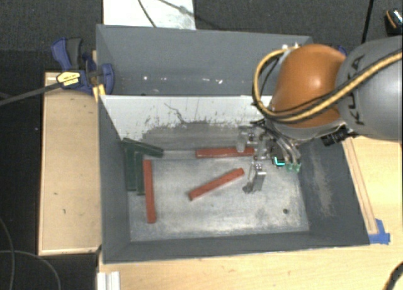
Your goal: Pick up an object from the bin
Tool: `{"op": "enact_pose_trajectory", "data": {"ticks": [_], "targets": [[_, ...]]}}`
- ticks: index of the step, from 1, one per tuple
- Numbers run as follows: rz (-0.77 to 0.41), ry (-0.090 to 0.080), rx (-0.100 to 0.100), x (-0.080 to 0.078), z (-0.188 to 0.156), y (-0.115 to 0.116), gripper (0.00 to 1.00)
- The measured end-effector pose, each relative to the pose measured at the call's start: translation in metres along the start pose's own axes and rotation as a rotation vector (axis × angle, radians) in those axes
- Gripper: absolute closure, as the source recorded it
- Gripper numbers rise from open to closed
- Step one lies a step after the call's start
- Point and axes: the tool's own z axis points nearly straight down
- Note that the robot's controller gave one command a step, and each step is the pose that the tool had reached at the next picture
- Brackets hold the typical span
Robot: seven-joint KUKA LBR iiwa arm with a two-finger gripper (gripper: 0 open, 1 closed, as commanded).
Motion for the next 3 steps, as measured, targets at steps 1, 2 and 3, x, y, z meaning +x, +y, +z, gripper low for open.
{"op": "enact_pose_trajectory", "data": {"ticks": [1, 2, 3], "targets": [[-0.170, -0.002, -0.001, -0.019, 0.115, 0.054, 0.00], [-0.165, -0.007, 0.000, -0.020, 0.111, 0.053, 1.00], [-0.170, -0.016, 0.001, -0.024, -0.019, 0.042, 1.00]]}}
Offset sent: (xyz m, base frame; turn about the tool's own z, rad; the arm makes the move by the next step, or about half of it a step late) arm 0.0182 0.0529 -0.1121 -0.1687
